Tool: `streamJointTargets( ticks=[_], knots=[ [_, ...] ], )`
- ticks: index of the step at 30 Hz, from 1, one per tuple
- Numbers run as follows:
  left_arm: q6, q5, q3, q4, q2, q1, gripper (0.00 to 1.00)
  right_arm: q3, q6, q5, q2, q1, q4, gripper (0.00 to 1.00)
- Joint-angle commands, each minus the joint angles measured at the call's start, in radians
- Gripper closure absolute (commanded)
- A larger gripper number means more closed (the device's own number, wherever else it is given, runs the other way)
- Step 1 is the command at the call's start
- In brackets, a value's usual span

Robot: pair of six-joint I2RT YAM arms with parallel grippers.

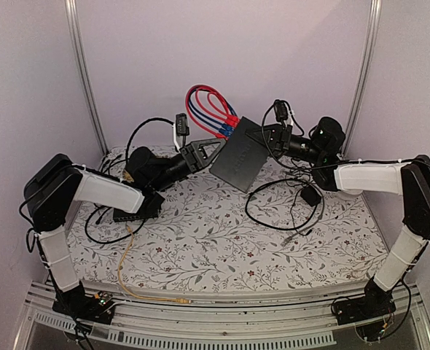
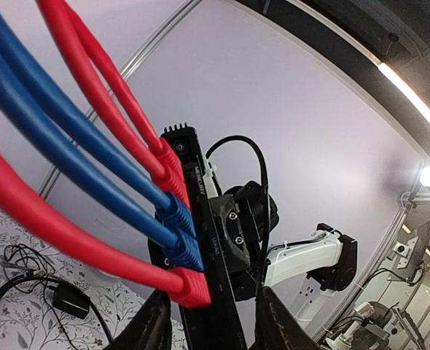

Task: Pull the plug from the switch port
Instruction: Pull the connector from the switch port.

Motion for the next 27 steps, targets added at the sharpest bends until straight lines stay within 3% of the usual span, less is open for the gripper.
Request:
streamJointTargets(
  ticks=[1, 27],
  knots=[
    [0.003, -0.005, 0.027, 0.01, 0.02, -0.012, 0.61, 0.041, 0.008, 0.007, -0.015, 0.007, 0.131, 0.98],
    [-0.041, -0.005, 0.044, 0.01, 0.025, -0.012, 0.71, 0.021, -0.006, 0.006, -0.018, 0.012, 0.136, 0.98]
  ],
)
